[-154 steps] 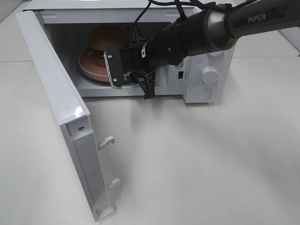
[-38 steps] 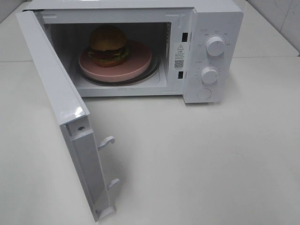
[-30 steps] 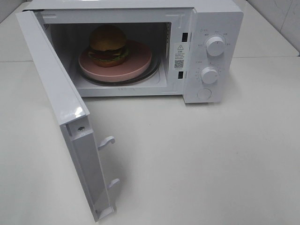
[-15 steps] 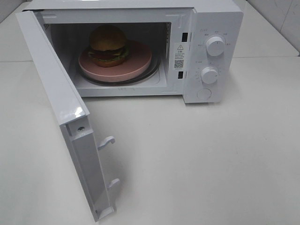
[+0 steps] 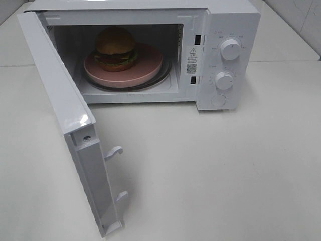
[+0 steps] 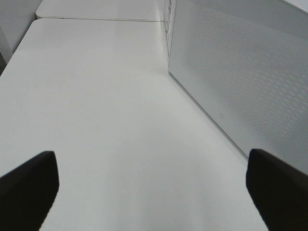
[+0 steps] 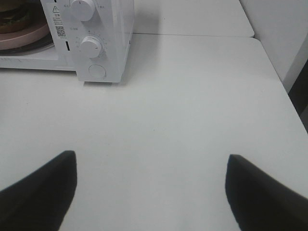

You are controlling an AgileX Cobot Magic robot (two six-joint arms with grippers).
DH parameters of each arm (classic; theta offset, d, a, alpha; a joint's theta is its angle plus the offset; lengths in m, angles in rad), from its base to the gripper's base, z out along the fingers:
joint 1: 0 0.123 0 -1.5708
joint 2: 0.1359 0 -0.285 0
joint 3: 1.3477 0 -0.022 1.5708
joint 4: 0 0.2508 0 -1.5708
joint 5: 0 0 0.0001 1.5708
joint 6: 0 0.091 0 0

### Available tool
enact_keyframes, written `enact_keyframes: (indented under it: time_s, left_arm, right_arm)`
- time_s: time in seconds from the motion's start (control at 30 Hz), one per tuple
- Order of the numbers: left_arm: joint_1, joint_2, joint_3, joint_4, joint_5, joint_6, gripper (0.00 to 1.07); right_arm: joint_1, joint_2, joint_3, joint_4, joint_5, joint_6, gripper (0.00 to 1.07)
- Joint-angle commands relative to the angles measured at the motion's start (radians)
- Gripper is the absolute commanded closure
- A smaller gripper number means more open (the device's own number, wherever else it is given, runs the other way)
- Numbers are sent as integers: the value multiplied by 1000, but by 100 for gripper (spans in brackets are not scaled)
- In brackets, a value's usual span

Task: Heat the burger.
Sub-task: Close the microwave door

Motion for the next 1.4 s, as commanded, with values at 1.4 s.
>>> enact_keyframes:
  time_s: [1.4]
  left_arm:
    - [3, 106, -32, -43, -214, -4, 46]
  right_arm:
    - [-9, -35, 1, -1, 1, -5, 31]
